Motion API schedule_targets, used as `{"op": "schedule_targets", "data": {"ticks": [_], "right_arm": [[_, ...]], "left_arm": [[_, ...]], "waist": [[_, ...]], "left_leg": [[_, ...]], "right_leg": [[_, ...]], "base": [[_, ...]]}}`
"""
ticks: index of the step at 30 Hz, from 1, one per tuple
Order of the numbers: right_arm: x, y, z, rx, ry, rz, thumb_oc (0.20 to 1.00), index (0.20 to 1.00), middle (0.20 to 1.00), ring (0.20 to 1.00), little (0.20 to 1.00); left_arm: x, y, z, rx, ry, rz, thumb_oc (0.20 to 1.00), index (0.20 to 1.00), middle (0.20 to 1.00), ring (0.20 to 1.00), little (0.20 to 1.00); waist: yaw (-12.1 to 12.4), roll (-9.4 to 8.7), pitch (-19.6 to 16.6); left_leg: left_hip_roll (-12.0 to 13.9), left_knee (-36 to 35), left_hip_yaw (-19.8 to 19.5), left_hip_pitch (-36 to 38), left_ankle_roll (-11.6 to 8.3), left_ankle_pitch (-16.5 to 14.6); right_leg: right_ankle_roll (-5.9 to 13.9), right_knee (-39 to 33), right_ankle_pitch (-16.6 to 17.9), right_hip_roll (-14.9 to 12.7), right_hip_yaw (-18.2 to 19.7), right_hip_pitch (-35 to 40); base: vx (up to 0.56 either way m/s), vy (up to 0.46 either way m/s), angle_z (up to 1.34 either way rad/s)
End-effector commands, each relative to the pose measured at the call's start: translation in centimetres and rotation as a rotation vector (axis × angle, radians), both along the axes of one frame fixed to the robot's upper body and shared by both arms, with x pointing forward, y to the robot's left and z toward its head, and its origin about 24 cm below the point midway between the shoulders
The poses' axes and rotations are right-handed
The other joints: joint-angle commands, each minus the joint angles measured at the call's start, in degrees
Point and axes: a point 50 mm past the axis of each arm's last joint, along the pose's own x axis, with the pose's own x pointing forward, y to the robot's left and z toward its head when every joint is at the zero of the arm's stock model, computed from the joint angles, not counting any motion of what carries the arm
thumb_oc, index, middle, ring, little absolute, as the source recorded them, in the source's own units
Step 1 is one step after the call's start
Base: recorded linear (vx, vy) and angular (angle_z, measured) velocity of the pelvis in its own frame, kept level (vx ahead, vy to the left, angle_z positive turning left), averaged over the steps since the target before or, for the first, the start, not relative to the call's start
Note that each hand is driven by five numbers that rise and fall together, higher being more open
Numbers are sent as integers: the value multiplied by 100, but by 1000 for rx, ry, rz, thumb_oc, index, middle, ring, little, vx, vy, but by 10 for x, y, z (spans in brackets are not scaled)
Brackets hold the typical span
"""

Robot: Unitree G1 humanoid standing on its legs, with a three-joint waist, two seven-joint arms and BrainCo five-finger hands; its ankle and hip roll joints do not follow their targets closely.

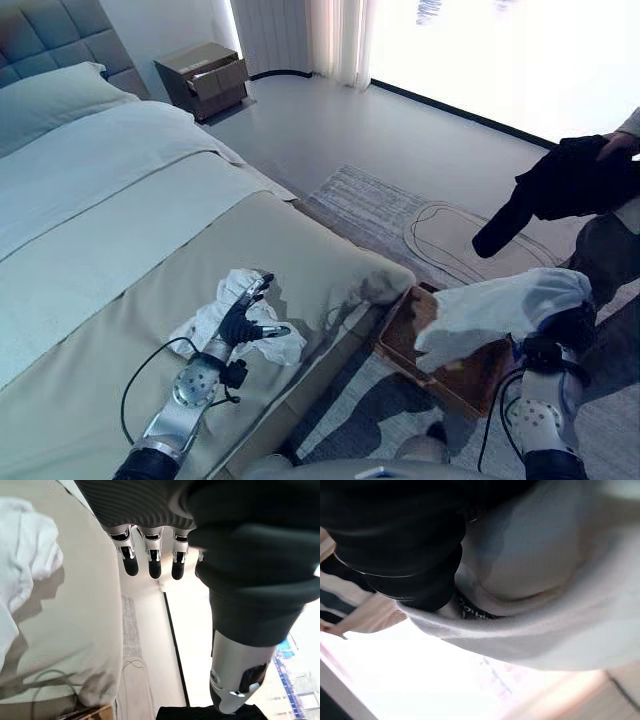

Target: Pick up clothes into the bucket

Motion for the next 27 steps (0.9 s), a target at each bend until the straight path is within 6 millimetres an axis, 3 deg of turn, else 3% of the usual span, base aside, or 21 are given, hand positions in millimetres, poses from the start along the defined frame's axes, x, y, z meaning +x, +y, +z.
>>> {"op": "schedule_targets", "data": {"ticks": [1, 5, 6, 11, 15, 21, 27], "right_arm": [[20, -8, 49, -163, -149, 11, 200, 200, 200, 200, 200], [30, -2, 63, -204, -183, 59, 200, 200, 200, 200, 200], [40, 6, 77, -224, -231, 89, 200, 200, 200, 200, 200], [56, 15, 98, -212, -310, 72, 200, 200, 200, 200, 200], [59, 7, 101, -230, -287, -5, 200, 200, 200, 200, 200], [75, -4, 101, -243, -209, -115, 200, 200, 200, 200, 200], [94, -31, 130, -240, -196, -262, 200, 200, 200, 200, 200]], "left_arm": [[10, -3, 33, -121, -166, -6, 1000, 1000, 1000, 1000, 1000], [16, -11, 42, -151, -206, -35, 1000, 1000, 1000, 1000, 1000], [20, -16, 52, -171, -244, -54, 1000, 1000, 1000, 1000, 1000], [29, -23, 72, -215, -330, -64, 1000, 1000, 1000, 1000, 1000], [35, -32, 89, -217, -409, -105, 1000, 1000, 1000, 1000, 1000], [36, -38, 106, -334, -477, -98, 1000, 1000, 1000, 1000, 1000], [37, -42, 115, -380, -523, -79, 1000, 1000, 1000, 1000, 1000]], "waist": [[-45, -22, 53], [-31, -43, 406], [-41, 6, 726], [-34, 147, 1232], [-83, 274, 1469], [-65, 440, 1669], [-33, 644, 1868]], "left_leg": [[-209, 708, -553, -454, 304, -653], [-16, 973, -729, -836, 232, -572], [125, 1073, -881, -1073, 195, -490], [350, 1231, -1155, -1709, 87, -291], [364, 1352, -1309, -2280, 27, -146], [327, 1996, -1367, -3068, 40, -360], [292, 2560, -1361, -3842, 54, -529]], "right_leg": [[22, -2, 556, 23, 89, -308], [-63, 160, 352, 161, 109, -574], [-158, 306, 255, 279, 153, -820], [-314, 608, 115, 505, 208, -1457], [-347, 950, 19, 436, 84, -1907], [-399, 1535, -146, 314, 218, -2634], [-442, 2053, -265, 259, 419, -3412]], "base": [[-43, -120, -52], [-170, -180, -25], [-170, -113, 8], [-189, -133, 8], [-95, -61, 30], [-75, 10, 21], [-34, 20, -2]]}}
